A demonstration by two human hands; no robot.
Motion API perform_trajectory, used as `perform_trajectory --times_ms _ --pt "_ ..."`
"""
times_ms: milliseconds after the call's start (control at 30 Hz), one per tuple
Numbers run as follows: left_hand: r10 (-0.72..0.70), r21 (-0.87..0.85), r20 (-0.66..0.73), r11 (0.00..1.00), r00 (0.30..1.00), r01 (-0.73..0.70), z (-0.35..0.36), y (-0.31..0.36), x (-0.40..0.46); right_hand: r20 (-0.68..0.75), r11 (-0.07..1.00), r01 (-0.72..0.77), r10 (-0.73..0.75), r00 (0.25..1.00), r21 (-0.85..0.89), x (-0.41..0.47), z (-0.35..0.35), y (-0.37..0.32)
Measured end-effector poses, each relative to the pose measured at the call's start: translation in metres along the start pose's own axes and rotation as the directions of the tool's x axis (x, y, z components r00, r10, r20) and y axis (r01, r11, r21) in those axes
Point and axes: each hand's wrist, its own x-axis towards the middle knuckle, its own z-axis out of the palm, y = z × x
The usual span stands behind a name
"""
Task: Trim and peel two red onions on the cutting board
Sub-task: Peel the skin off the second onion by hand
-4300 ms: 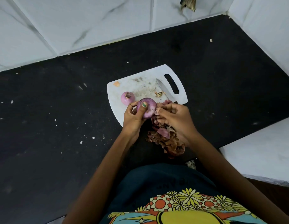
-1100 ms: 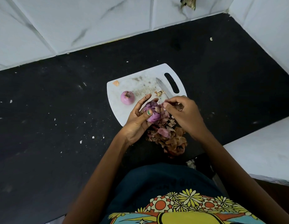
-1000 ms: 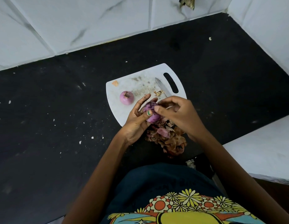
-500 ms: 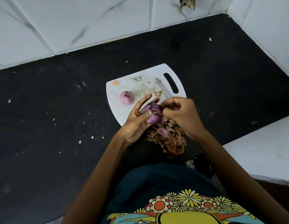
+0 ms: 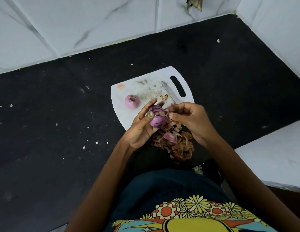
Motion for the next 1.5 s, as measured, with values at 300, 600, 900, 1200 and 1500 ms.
perform_trajectory --times_ms 300,600,900,1200,1500 --pt "-0.027 -0.138 -0.011 0.990 1.000 0.025 -0.003 -0.001 0.003 0.015 0.649 0.152 -0.212 0.977 -0.746 0.006 -0.015 0.014" --pt "-0.083 0.066 -0.156 0.993 0.984 0.094 0.005 -0.002 0.004 0.168 0.750 0.429 -0.402 0.900 -0.504 -0.010 0.011 -0.003" --pt "-0.106 0.191 -0.174 0.972 0.979 0.139 0.010 0.001 0.003 0.044 0.710 0.391 -0.454 0.890 -0.586 -0.008 0.028 -0.007" --pt "-0.188 0.244 -0.258 0.936 0.948 0.252 0.014 0.000 0.004 0.061 0.782 0.324 -0.347 0.936 -0.532 -0.004 0.018 -0.015" --pt "-0.218 0.222 -0.272 0.933 0.937 0.282 0.015 0.004 0.004 0.071 0.867 0.297 -0.294 0.953 -0.400 -0.004 0.010 -0.013"
